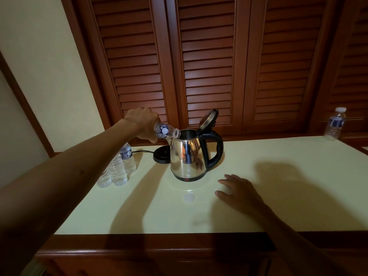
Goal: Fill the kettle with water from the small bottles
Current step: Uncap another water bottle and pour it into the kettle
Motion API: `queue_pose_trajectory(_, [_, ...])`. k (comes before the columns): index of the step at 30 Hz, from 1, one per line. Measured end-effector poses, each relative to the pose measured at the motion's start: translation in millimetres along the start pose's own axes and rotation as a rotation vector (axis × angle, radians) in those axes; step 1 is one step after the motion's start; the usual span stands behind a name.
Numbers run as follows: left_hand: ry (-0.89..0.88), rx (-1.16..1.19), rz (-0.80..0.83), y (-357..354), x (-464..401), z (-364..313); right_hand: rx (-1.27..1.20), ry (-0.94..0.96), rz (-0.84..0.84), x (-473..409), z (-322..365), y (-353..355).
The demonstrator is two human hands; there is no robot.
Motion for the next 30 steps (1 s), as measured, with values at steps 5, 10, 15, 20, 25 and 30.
queue_pose_trajectory(5, [-0.025, -0.038, -0.012, 3, -5, 0, -0.002, 0.006, -0.005, 0, 0, 1])
queue_pose_trajectory(10, [-0.053, -0.059, -0.016, 1, -11, -1, -0.017, -0.004, -0.003, 0, -3, -2])
queue_pose_trajectory(15, [-0.082, -0.102, -0.035, 5, -17, -2, -0.012, -0.01, -0.011, -1, -4, -4])
queue_pose_trajectory(20, [-0.106, -0.146, -0.03, 7, -23, -4, -0.014, -0.019, 0.0, 0, -4, -3])
queue_pose_trajectory(25, [-0.128, -0.159, -0.025, 10, -27, -8, -0.031, -0.021, 0.001, -1, -5, -4])
queue_pose_trajectory(30, [-0.138, -0.179, -0.01, 11, -31, -9, -0.025, -0.023, 0.003, -1, -6, -5])
Point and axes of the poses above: each hand's wrist, its own x-axis away from the middle knuckle, its own y-axis out of the back of the hand, z = x × y, the point moved 8 cm from there along -x, towards the middle knuckle, and after that the axes turned 14 degrees about -z, right-handed, at the moved point
